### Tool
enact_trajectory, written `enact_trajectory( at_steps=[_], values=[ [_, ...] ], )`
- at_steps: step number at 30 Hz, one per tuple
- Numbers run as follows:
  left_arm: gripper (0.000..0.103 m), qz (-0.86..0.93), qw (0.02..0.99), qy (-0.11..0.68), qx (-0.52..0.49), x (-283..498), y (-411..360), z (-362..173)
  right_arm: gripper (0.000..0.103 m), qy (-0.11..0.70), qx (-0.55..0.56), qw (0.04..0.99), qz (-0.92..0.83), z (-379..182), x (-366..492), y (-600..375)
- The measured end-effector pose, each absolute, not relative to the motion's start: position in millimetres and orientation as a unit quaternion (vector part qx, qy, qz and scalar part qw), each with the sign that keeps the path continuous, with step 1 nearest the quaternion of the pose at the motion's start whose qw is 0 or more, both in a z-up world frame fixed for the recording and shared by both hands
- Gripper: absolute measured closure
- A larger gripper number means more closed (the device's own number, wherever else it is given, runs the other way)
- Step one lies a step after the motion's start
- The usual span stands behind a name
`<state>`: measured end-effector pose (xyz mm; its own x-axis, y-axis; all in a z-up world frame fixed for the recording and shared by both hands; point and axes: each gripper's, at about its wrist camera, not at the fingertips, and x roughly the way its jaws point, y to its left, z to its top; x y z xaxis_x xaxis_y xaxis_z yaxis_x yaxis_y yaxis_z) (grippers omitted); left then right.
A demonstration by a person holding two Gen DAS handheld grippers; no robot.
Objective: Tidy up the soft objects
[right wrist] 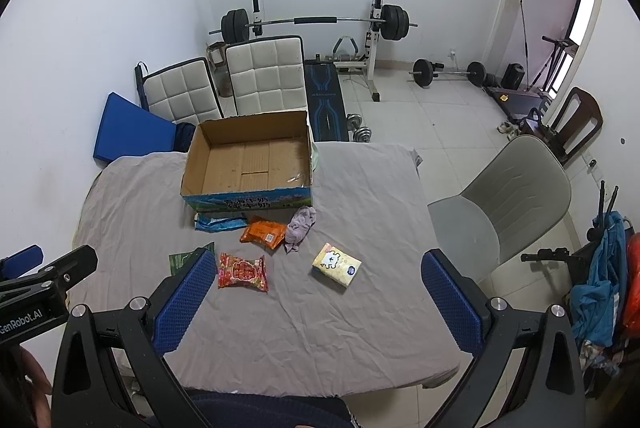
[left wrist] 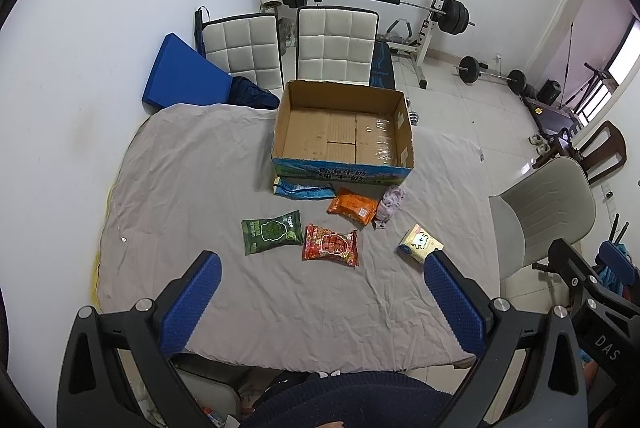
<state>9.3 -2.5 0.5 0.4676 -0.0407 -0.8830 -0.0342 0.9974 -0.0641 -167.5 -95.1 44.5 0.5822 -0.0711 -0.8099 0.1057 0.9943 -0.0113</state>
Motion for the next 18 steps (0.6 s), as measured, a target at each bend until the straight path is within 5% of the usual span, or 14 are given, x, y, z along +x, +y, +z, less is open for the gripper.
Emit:
enact_trajectory(
  at_steps=[18],
  values=[
    [0.000,-0.004,0.859,0.510,-0.039,5.9,0.5,3.1,0.000,0.445,0.018,0.894,-0.051,48.1,-168.9,-92.2]
  ],
)
